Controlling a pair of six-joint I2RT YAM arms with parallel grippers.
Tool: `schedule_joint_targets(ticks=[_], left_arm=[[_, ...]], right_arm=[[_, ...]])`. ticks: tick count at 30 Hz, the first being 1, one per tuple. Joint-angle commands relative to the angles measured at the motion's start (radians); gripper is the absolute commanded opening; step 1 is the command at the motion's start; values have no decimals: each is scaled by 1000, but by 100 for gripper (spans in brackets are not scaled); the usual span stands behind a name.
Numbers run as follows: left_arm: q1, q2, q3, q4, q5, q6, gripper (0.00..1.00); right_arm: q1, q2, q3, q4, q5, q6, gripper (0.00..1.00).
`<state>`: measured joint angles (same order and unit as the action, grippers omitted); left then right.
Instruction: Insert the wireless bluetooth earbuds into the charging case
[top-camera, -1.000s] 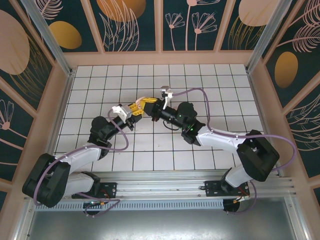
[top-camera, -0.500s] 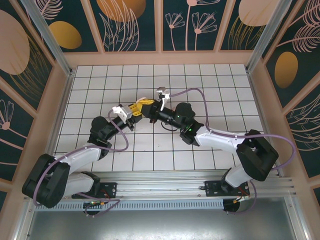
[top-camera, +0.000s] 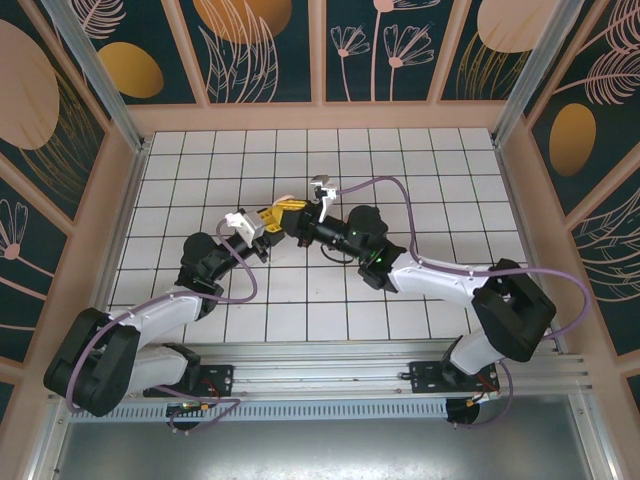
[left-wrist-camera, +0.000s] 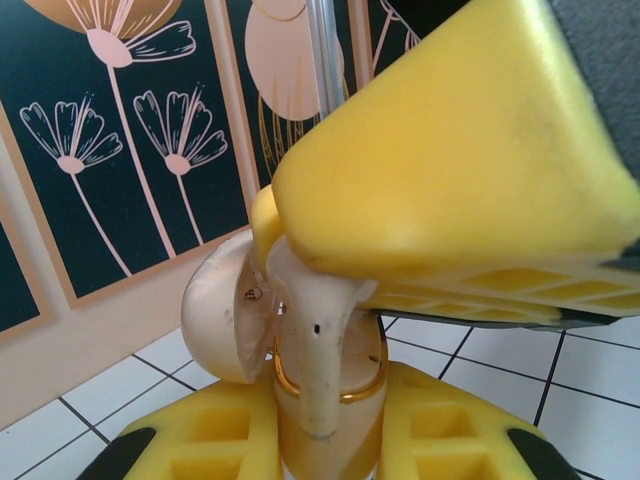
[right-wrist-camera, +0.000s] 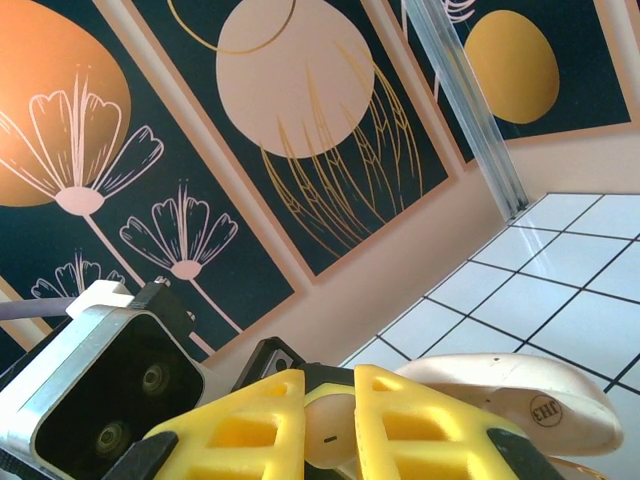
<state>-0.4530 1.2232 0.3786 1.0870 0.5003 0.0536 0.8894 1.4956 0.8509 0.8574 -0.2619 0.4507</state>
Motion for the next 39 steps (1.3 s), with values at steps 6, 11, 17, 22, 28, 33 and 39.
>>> schedule_joint_targets(ticks=[6,11,17,22,28,33,39], left_arm=[[-7,-2,26,51,34,17,18],[-7,5,29,56,42,9,18],[-7,-2,33,59,48,3,18],[-7,-7,34,63,47,1,18],[-7,-12,34,75,53,-11,18],[-7,-18,35,79,51,-16,18],[-7,-11,35,110,54,-48,19]], right_arm=[[-20,-92,-21,-40,41,-39,16],[-22,-75,-19,-43,41,-37,16],[-23,-39,-10,-31,32,-24,16],[-23,-19,-4,-34,30,-21,15],[-22,-14,-14,-37,31,-13,15],[-22,-22,-32,-43,14,-20,15],[-23,-29,-56,-25,12,-24,15]])
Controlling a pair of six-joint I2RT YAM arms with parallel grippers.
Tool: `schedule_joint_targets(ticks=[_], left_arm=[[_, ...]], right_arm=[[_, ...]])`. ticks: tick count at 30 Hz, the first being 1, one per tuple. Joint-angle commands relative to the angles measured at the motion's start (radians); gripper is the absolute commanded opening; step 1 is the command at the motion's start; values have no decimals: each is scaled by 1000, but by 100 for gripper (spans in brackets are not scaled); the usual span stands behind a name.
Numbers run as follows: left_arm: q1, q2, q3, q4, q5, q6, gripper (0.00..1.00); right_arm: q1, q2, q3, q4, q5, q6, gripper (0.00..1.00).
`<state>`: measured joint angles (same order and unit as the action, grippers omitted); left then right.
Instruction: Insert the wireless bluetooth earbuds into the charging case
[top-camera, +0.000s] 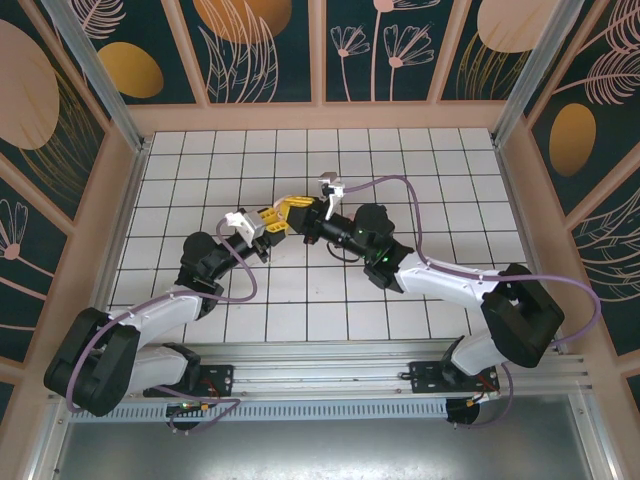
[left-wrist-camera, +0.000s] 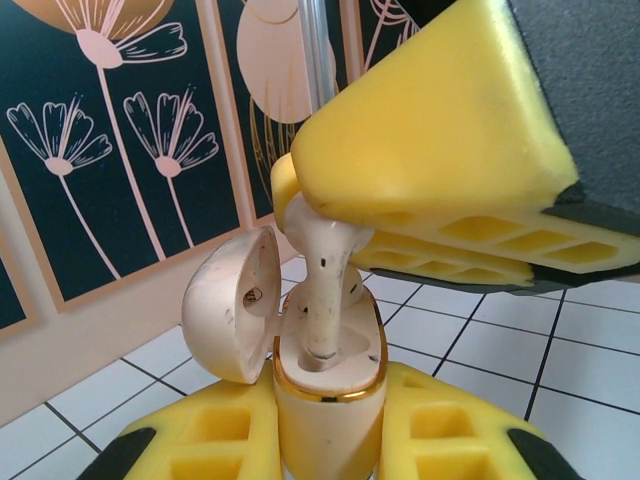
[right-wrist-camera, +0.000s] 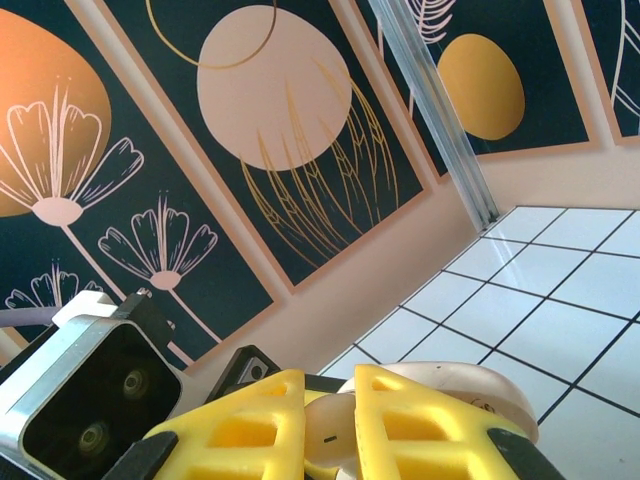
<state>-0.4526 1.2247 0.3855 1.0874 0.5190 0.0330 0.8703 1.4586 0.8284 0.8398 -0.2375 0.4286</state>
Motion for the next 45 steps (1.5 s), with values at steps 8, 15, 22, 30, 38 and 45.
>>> schedule_joint_targets(ticks=[8,15,22,30,38,45], left_arm=[[-8,-13,30,123,40,-43,19],[-8,-18,39,118,48,-47,19],[-8,-20,36,113,61,-40,19],[-8,-33,33,84,56,-8,19],[-8,-33,35,69,54,5,19],[-8,-36,50,45,50,18,19]], right_arm=[[-4,-1,-66,34,-20,-8,15],[-4,-1,-75,37,-45,-13,16],[-9,-6,-56,-55,33,-1,16],[-22,-4,-45,-71,17,13,15],[-22,17,8,-123,-25,-5,15],[-33,7,19,-158,-33,-1,15]])
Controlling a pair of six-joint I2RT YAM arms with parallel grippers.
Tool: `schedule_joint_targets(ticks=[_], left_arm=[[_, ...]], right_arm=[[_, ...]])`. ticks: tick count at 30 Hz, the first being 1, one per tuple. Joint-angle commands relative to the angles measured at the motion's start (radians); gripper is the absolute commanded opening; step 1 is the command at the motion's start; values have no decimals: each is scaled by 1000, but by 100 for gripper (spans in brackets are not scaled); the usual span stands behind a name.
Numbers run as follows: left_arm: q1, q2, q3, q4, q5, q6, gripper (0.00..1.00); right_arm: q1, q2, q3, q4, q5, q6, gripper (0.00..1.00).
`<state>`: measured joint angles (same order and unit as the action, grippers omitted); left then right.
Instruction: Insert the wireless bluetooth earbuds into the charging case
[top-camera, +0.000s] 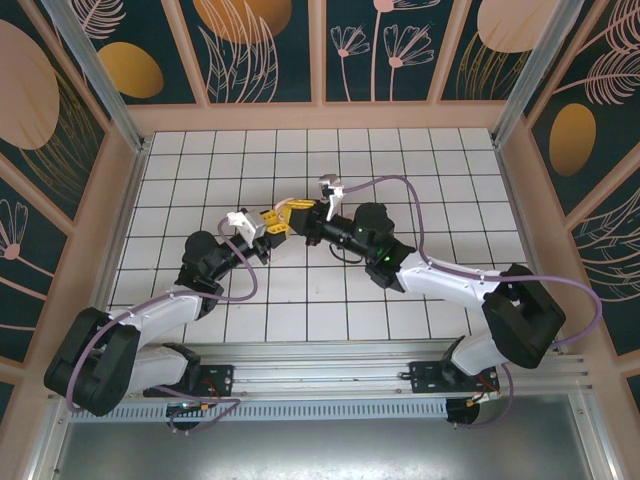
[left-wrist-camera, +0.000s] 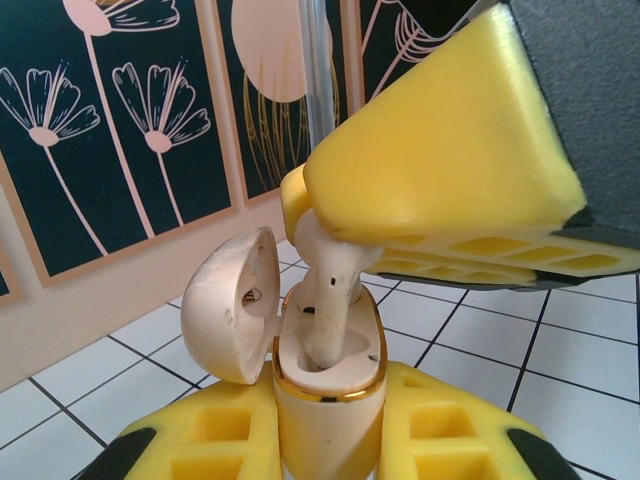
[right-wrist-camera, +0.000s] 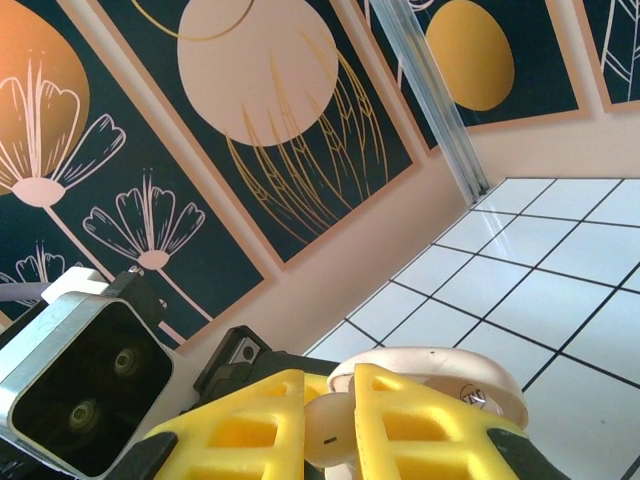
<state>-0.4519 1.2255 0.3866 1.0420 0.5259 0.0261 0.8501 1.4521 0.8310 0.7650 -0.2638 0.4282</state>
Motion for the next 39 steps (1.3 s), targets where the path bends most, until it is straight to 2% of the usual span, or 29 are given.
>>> schedule_joint_targets(ticks=[1,13,29,39], left_arm=[[-8,-40,45,86,41,28,19],[-8,-46,34,80,52,41,19],[-8,-37,43,93,154,46,19],[-8,-41,41,86,164,59,19]], right_arm=[[-15,14,19,-88,-10,4,16],[-32,22,37,-133,-47,-8,15],[-98,-13,43,-222,-173,-150,16],[-113,-40,64,-289,-213,-210,16]])
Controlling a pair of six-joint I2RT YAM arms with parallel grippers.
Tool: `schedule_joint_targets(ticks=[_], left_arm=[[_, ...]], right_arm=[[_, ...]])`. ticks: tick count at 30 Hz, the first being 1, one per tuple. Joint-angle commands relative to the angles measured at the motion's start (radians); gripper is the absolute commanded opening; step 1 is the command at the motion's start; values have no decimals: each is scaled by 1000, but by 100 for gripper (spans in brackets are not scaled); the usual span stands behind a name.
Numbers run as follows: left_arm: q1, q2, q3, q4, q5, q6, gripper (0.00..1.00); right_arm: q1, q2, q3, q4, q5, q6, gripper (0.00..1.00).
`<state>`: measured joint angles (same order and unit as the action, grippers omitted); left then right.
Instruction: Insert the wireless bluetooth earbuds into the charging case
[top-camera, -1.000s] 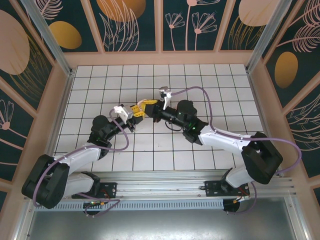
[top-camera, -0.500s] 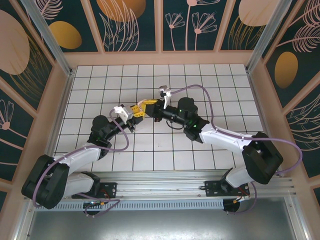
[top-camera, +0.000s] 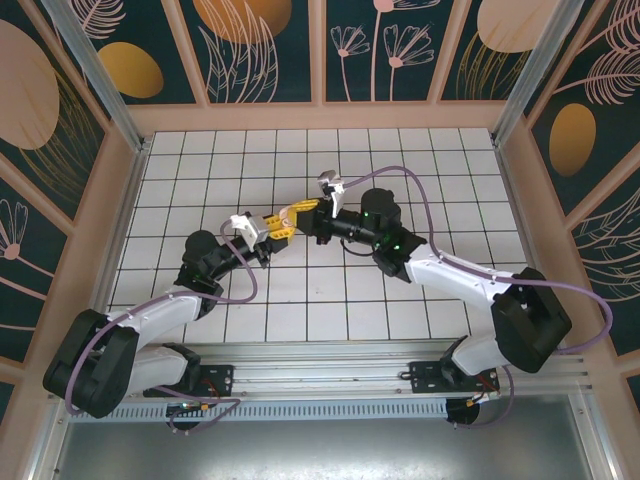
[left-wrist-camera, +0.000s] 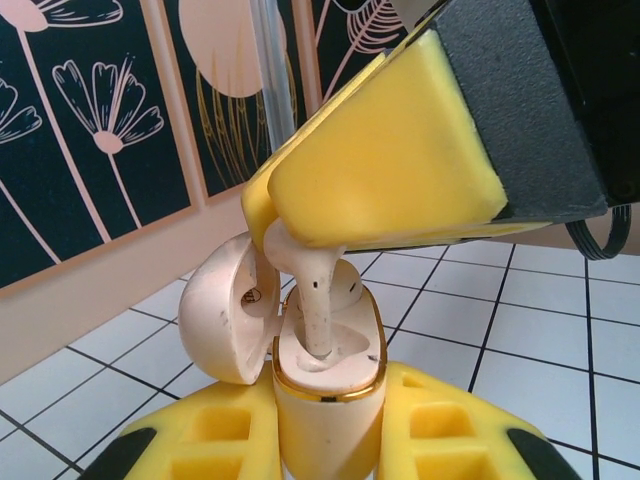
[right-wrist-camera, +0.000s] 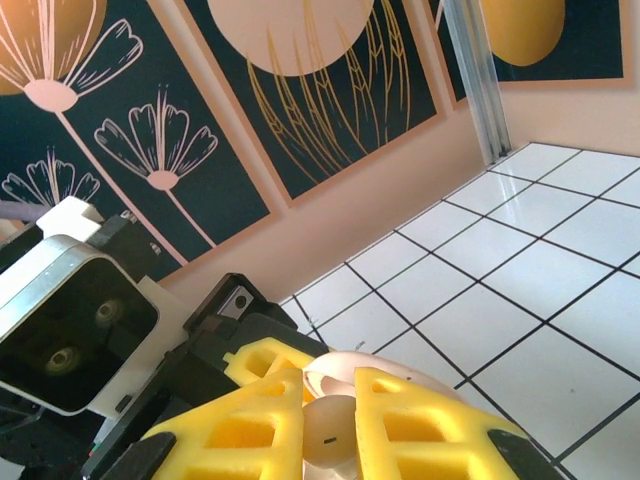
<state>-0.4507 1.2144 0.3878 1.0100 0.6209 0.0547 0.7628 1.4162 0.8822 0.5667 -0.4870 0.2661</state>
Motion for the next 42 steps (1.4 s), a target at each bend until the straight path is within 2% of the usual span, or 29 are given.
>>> schedule_joint_targets(ticks=[1,6,17,42], left_arm=[[-9,-28,40,115,69,35,19],[-9,-19,22,133,39,89,19],[-9,-18,10,124,10,158,18],[-10,-48,17,117,5,138,18]], right_arm=[[-25,-7,9,-75,-6,-43,16],[-18,-40,-9,34,-73,2,16],[-8,-87,-61,211,-81,60,16],[36,10,-20,232,-62,59,16]])
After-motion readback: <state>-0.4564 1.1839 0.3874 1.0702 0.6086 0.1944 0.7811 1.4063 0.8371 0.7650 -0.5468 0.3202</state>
